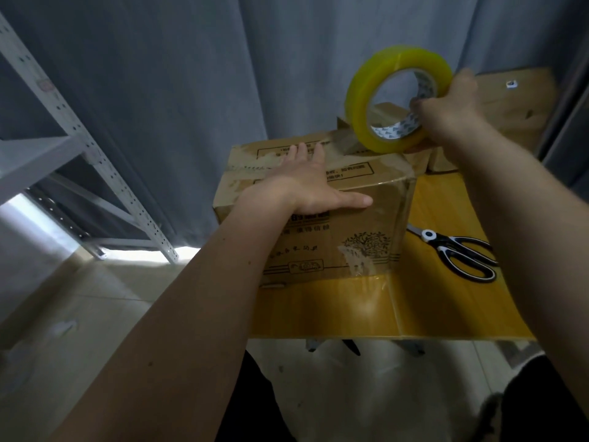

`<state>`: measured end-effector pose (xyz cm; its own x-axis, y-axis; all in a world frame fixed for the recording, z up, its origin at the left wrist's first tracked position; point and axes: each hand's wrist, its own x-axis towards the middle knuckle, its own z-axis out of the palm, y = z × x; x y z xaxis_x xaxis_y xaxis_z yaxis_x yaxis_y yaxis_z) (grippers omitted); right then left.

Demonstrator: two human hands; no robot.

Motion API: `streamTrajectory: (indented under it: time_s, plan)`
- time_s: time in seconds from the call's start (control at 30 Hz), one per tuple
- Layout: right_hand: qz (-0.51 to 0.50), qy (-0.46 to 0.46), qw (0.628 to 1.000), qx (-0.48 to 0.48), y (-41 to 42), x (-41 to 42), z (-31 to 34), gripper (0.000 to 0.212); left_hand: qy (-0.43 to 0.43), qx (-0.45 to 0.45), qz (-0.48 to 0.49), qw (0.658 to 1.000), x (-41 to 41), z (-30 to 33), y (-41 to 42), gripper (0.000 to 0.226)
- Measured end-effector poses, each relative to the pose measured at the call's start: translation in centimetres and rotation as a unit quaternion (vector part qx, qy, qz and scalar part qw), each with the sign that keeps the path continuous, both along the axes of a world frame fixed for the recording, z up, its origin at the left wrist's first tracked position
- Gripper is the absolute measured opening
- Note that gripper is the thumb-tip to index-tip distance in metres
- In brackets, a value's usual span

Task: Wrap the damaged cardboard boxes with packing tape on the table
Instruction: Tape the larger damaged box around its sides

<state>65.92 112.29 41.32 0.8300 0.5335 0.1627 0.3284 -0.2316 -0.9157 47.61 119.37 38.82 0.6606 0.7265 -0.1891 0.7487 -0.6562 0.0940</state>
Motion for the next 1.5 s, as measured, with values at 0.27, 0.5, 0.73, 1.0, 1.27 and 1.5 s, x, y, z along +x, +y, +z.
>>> streamTrajectory:
  time_s: [0.27,0.5,0.73,1.0,1.27,1.5]
  plan:
    - [0.049,0.245,0.962,0.107,0.0,-1.2,-2.3,0.048,-0.01,-0.003,-0.008,1.0,0.2,-0.3,0.1,0.118]
    - [0.039,0.15,0.98,0.123,0.9,-2.7,-2.6,0.012,0.023,0.027,0.002,0.999,1.7,0.0,-0.3,0.119]
    - [0.035,0.119,0.989,0.084,0.8,-3.3,-2.7,0.024,-0.038,0.048,-0.026,0.998,3.2,-0.2,-1.6,0.124]
    - [0.027,0.014,0.999,0.041,0.4,-2.7,-2.9,0.014,-0.038,0.059,-0.012,0.998,3.3,-0.7,-1.9,0.118]
    - [0.01,-0.026,0.999,0.028,0.0,-1.1,-2.7,0.027,-0.048,0.031,-0.029,0.998,3.0,-0.4,-2.1,0.122]
    - [0.021,0.077,0.99,0.116,-0.9,0.1,-2.5,0.026,-0.034,0.029,-0.022,0.999,3.0,-0.4,-2.3,0.123]
